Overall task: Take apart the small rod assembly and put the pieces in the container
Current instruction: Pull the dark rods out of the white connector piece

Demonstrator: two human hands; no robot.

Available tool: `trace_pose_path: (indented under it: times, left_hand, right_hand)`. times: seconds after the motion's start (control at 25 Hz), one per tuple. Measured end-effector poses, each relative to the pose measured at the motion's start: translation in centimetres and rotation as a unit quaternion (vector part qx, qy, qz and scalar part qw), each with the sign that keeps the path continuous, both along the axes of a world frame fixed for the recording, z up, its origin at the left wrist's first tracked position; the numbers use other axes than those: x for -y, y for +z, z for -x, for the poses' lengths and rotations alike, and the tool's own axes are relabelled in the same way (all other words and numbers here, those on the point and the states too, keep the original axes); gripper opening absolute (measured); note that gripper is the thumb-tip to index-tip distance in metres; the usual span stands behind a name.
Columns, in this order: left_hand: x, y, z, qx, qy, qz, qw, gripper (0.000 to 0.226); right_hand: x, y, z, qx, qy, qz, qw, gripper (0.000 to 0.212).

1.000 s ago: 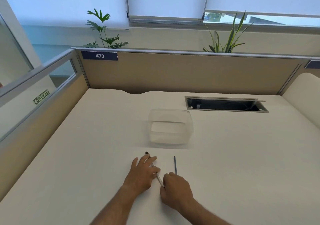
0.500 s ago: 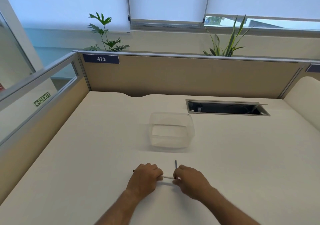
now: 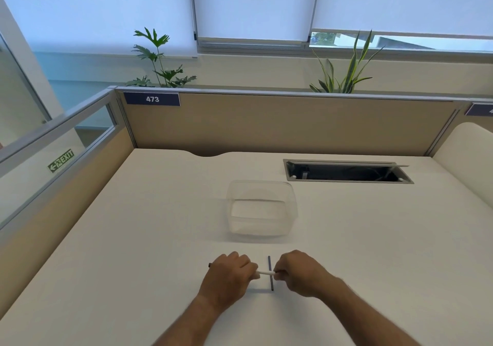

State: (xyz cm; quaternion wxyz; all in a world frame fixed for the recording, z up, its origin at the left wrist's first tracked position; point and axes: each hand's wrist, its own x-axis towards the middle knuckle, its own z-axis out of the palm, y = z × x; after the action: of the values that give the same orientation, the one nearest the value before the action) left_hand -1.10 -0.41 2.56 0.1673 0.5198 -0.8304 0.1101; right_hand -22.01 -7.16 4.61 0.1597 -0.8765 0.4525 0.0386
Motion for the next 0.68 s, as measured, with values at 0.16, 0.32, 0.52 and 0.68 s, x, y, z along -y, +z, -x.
trace_pose_path:
  times: [0.16, 0.32, 0.52, 0.68]
  left_hand:
    - [0.4, 0.3, 0.1, 0.024, -0.016, 0.007, 1.0, 0.019]
    - [0.7, 0.6, 0.5, 0.022, -0.022, 0.004, 1.0, 0.017]
    - [1.1, 1.3, 0.7, 0.026, -0.023, -0.038, 0.999, 0.023]
    - [1.3, 1.7, 1.1, 0.039, -0.022, -0.078, 0.996, 0.025]
  right_hand:
    - [0.5, 0.3, 0.2, 0.016, 0.004, 0.029, 0.999, 0.015]
    - [0.4, 0.4, 0.3, 0.043, 0.012, 0.063, 0.997, 0.015]
    - [0.1, 0.5, 0.7, 0.072, 0.05, 0.09, 0.992, 0.013]
    - [0.1, 1.0, 1.2, 0.095, 0.101, 0.12, 0.983, 0.013]
